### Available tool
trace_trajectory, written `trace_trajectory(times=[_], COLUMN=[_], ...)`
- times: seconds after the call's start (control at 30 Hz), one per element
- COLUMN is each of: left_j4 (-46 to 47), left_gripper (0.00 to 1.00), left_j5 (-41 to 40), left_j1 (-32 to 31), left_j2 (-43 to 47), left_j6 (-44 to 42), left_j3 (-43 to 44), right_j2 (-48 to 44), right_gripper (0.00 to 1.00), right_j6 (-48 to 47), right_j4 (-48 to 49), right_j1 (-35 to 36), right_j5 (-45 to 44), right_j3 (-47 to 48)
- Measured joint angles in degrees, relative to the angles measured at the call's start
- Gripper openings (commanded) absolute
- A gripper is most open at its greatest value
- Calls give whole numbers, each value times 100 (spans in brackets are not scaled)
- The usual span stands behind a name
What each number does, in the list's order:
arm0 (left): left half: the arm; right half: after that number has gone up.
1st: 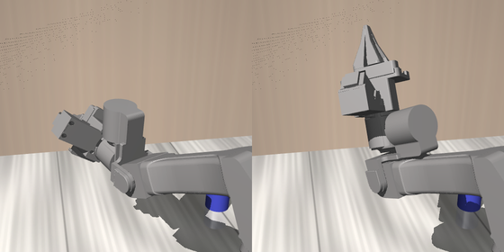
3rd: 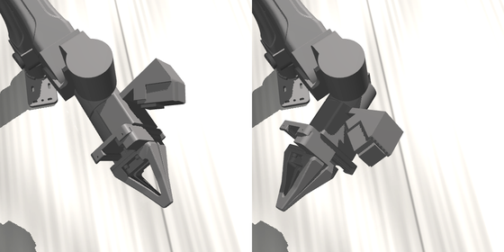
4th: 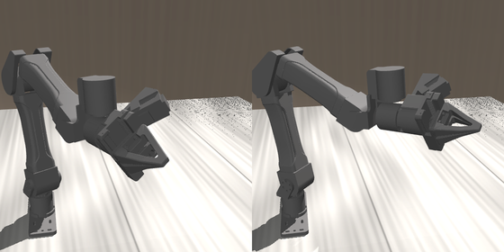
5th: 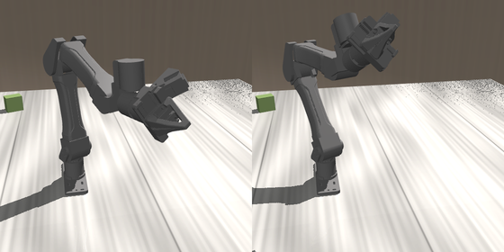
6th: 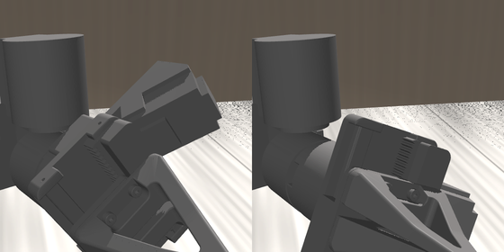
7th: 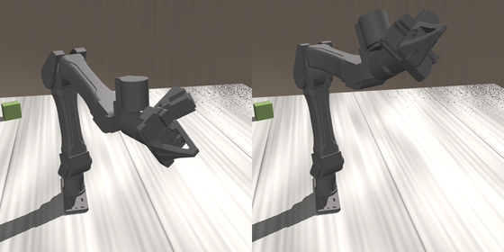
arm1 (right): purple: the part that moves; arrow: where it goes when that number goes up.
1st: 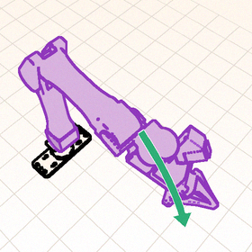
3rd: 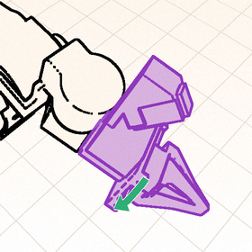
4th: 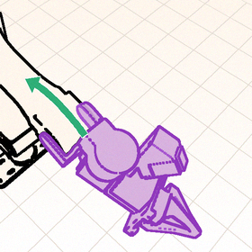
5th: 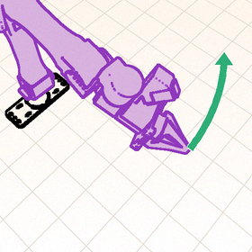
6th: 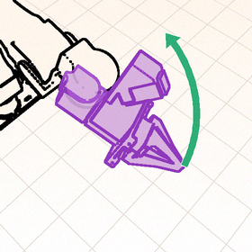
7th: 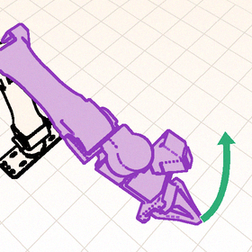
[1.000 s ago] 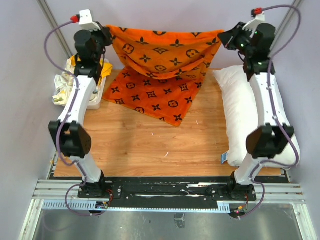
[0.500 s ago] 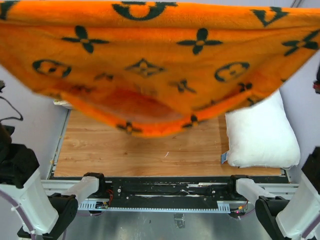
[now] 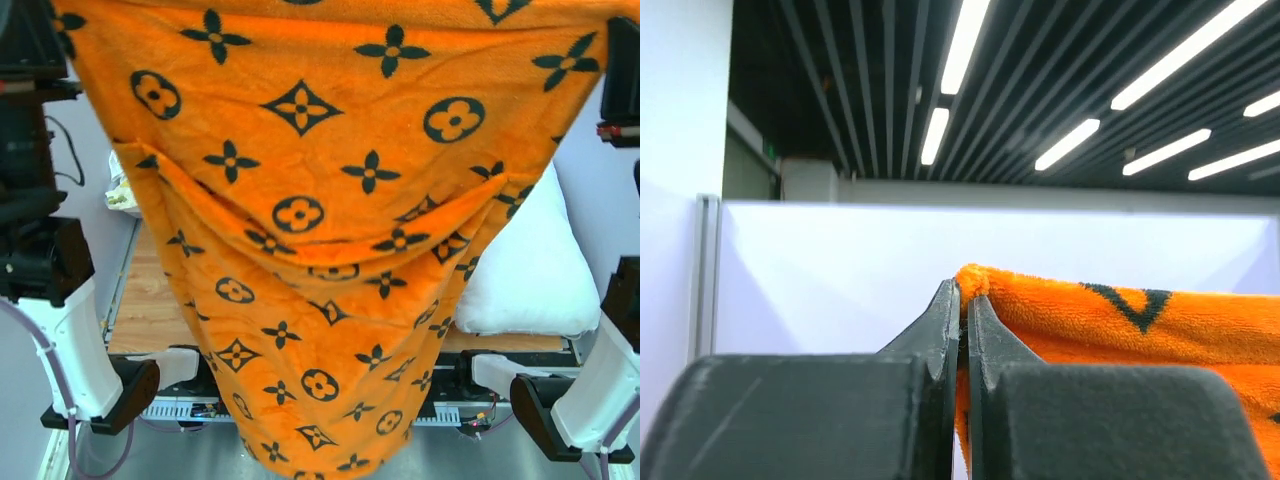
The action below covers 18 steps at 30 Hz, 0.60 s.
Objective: Remove the pillowcase from the pillow
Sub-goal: Fold the pillowcase at the center of the board.
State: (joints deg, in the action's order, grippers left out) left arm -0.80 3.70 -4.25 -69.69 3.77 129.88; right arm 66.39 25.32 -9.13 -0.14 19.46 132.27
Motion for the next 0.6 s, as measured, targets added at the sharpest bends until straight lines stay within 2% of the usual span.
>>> trace_trajectory(times=[0.07,0.3,0.47,0.6], left_j4=[-68,426,1001,1856], left_gripper=[0,0,0,0], left_j5=[-22,-223,-369,-348], left_j1=[0,0,-2,0], left_j2=[-85,-212,-903,-1644], left_j6=[-37,-101,-197,-376], left_j3=[-205,-1834,-2662,-3637], right_j2=[94,612,1609,2691], right_gripper=[1,1,1,1], right_j6=[-31,-33,15,87], right_j4=[-24,319,765,911], right_j1=[0,0,0,-9], right_j5=[2,7,46,199], right_j3=[-186,-1565,-2334,-2518])
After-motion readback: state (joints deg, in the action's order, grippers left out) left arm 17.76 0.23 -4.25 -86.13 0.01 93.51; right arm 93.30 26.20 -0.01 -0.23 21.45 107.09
